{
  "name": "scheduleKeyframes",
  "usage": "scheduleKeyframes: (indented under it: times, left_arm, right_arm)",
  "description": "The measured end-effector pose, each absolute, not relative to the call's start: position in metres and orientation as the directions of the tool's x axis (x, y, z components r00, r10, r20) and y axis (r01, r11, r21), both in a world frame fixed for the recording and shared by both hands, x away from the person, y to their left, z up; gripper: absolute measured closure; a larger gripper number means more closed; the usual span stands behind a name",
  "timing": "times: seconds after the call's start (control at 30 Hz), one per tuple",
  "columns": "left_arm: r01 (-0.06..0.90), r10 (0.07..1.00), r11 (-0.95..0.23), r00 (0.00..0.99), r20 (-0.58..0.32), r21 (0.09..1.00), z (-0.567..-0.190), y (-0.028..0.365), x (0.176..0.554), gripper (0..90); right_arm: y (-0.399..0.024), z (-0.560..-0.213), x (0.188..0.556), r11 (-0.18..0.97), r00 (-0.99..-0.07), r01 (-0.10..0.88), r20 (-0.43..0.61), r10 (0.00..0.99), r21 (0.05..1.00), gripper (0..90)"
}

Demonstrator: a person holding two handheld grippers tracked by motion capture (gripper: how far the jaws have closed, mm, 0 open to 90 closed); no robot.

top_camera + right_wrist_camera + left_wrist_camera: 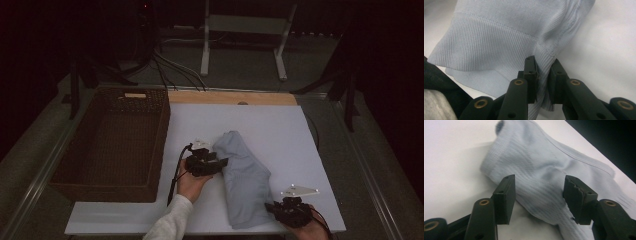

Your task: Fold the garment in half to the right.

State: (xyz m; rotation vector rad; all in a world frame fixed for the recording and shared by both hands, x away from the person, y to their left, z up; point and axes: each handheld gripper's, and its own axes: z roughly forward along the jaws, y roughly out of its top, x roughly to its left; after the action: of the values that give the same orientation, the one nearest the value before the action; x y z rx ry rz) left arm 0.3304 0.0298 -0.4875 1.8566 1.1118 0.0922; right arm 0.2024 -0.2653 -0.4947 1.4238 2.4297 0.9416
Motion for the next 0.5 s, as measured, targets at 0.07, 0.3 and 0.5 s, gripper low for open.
scheduleKeyframes:
  times: [0.07, 0.3, 0.5]
  left_arm:
    - [0.647, 0.732, -0.147, 0.58, -0.358, 0.749, -0.489, 0.031, 0.335, 40.2]
    - [0.641, 0.76, -0.169, 0.568, -0.314, 0.749, -0.495, 0.036, 0.347, 37.7]
    - [0.647, 0.755, -0.167, 0.569, -0.325, 0.744, -0.498, 0.035, 0.356, 30.9]
  right_arm:
    - [-0.268, -0.495, 0.201, 0.343, -0.527, 0.726, 0.162, 0.834, 0.597, 79.8]
    - [-0.273, -0.495, 0.199, 0.346, -0.523, 0.726, 0.15, 0.839, 0.594, 79.8]
    - [-0.276, -0.496, 0.198, 0.347, -0.526, 0.725, 0.152, 0.837, 0.596, 79.7]
